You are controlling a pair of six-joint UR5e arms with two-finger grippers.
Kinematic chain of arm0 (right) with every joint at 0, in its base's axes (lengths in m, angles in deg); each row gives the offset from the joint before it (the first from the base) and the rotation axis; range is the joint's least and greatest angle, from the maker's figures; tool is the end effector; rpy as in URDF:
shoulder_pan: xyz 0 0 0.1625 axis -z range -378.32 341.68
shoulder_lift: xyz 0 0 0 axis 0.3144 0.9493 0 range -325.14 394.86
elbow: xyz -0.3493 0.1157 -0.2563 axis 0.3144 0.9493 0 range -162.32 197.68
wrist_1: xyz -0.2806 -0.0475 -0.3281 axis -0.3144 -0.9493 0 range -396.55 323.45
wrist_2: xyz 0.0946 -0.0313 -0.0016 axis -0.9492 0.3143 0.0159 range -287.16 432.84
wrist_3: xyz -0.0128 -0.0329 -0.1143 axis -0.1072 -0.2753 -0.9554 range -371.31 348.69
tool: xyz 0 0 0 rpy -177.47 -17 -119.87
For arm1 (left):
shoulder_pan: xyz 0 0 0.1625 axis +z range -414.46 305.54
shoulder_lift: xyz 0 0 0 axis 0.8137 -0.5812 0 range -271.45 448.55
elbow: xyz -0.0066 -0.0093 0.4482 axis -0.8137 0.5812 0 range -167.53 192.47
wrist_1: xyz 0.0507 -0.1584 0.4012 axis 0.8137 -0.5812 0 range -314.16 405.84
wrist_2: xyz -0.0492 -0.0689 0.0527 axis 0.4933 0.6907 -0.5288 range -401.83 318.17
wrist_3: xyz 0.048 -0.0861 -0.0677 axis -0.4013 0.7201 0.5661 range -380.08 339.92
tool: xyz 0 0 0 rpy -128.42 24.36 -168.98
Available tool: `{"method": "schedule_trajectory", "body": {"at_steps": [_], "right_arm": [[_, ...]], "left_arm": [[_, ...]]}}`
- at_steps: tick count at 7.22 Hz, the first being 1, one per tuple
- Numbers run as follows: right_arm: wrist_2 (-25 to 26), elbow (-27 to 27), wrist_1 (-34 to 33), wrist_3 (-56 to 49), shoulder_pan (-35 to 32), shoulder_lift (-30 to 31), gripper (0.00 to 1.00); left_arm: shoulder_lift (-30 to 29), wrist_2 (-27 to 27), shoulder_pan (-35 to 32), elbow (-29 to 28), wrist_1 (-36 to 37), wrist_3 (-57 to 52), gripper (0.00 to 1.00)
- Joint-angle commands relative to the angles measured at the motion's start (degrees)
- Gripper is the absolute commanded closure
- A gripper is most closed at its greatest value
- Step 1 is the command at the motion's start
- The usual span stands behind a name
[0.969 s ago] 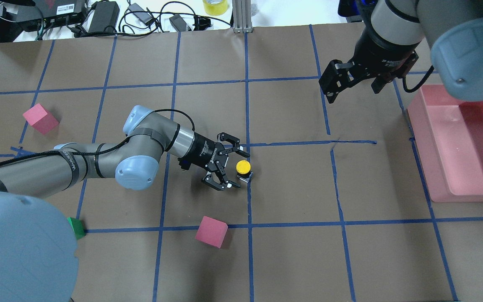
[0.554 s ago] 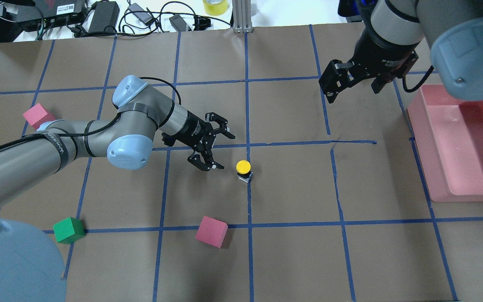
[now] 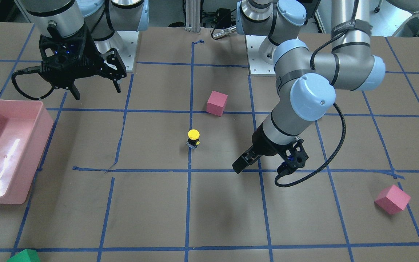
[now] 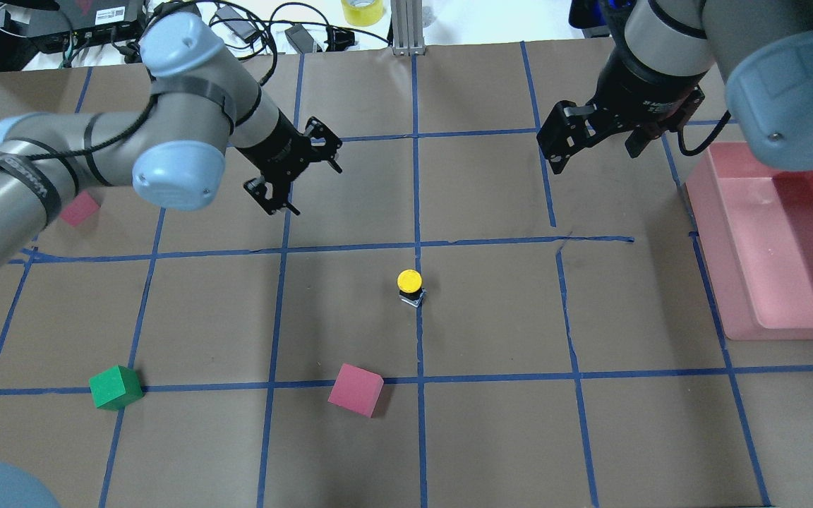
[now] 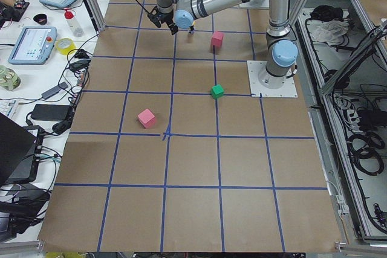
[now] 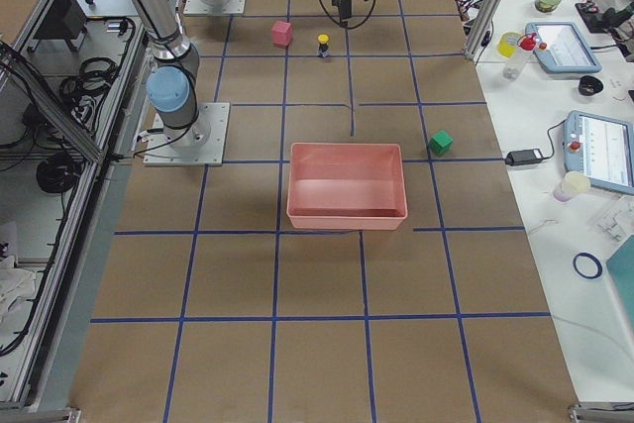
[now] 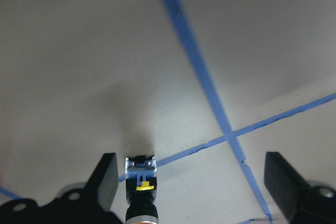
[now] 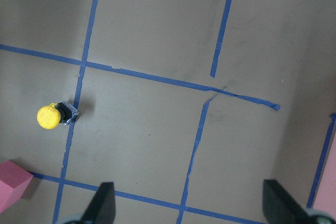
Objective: Align button upright
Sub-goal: 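Open the left gripper and withdraw it from the upright button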
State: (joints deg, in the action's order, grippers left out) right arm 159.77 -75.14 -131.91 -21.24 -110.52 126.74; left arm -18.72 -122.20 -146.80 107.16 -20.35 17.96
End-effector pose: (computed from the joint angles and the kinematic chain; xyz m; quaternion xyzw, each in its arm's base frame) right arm 0.1590 -0.5014 0.4925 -0.1065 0.9932 -0.0403 0.0241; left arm -0.1785 -0.6131 0.3215 0.3041 -0.9488 -0.0139 0.0843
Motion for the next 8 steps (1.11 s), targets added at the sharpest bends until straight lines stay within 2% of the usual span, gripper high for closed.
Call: {"method": "schedule_trajectory", "body": {"at_steps": [1, 2, 4, 5, 6, 7, 8], "right_arm": [[0.1, 0.0, 0.0, 0.0, 0.0, 0.0, 0.0], [1.0, 0.0, 0.1, -0.1, 0.1, 0.1, 0.0], [1.3, -0.1, 0.2, 0.0, 0.1, 0.1, 0.0], [1.2, -0.1, 1.2, 0.5, 0.1, 0.1, 0.0], [1.3, -0.1, 2.2, 0.5, 0.2, 0.1, 0.0], [1.3, -0.1, 2.1, 0.5, 0.2, 0.1, 0.0], [1.3, -0.1, 2.1, 0.5, 0.2, 0.1, 0.0]], "left_arm": [[4.0, -6.4, 0.1, -5.0, -6.8, -21.1, 0.0], [5.9, -6.6, 0.3, -5.0, -6.8, -27.6, 0.0], [8.6, -6.7, 0.7, -5.0, -7.2, -30.9, 0.0], [10.0, -9.3, 0.9, -4.7, -10.6, -36.3, 0.0], [11.7, -9.4, 0.9, -4.9, -11.4, -38.1, 0.0], [14.0, -10.1, 0.9, -5.3, -18.5, -39.2, 0.0], [16.0, -10.2, 1.4, -5.2, -21.9, -42.7, 0.0]]}}
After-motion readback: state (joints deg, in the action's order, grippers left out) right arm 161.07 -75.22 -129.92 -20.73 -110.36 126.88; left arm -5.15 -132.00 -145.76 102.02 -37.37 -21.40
